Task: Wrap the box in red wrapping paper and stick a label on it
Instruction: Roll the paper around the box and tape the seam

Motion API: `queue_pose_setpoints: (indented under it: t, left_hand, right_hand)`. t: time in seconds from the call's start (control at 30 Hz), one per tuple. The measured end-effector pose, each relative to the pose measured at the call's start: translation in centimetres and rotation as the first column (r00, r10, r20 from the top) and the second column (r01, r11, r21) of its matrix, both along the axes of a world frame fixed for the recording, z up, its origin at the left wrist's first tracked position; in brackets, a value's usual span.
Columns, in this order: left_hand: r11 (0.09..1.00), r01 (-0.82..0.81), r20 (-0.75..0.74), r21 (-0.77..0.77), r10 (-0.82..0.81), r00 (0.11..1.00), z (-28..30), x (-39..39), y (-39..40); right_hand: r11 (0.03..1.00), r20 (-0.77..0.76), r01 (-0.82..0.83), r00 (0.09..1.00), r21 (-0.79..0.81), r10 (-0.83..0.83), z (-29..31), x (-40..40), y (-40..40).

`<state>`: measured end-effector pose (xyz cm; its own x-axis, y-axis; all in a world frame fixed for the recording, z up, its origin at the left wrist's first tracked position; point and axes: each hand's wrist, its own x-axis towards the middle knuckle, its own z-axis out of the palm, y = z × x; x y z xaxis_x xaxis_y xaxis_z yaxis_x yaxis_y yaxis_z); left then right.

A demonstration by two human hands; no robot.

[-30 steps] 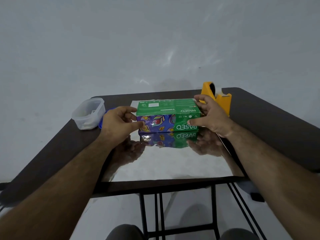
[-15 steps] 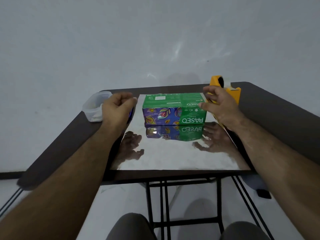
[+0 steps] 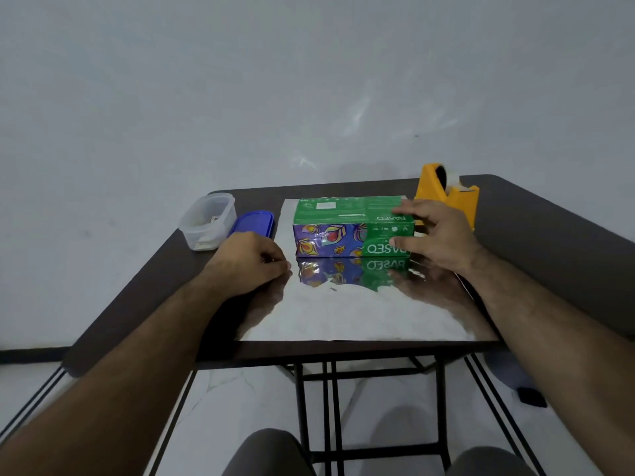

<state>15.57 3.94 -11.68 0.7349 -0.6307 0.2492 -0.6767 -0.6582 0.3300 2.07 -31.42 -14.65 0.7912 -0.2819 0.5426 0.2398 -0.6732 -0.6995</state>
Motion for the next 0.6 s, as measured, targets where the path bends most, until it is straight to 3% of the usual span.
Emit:
queue_pose_setpoints:
  t: [0.33, 0.5, 0.6]
  left_hand:
    - [0.999, 0.002, 0.006, 0.051, -0.002, 1.000, 0.3, 0.0, -0.3]
    - [0.944, -0.021, 0.015, -0.330, 0.027, 1.000, 2.4, 3.1, -1.4]
    - [0.864, -0.070, -0.089, -0.498, 0.030, 0.996, 4.3, 6.7, -3.7]
  right_hand:
    - [0.998, -0.014, 0.029, 0.999, 0.048, -0.029, 0.7, -0.5, 0.5]
    - [0.978, 0.023, 0.158, 0.986, 0.135, -0.163, 4.9, 2.5, -0.8]
    - [0.969, -0.136, 0.185, 0.977, 0.165, -0.163, 8.3, 5.5, -2.5]
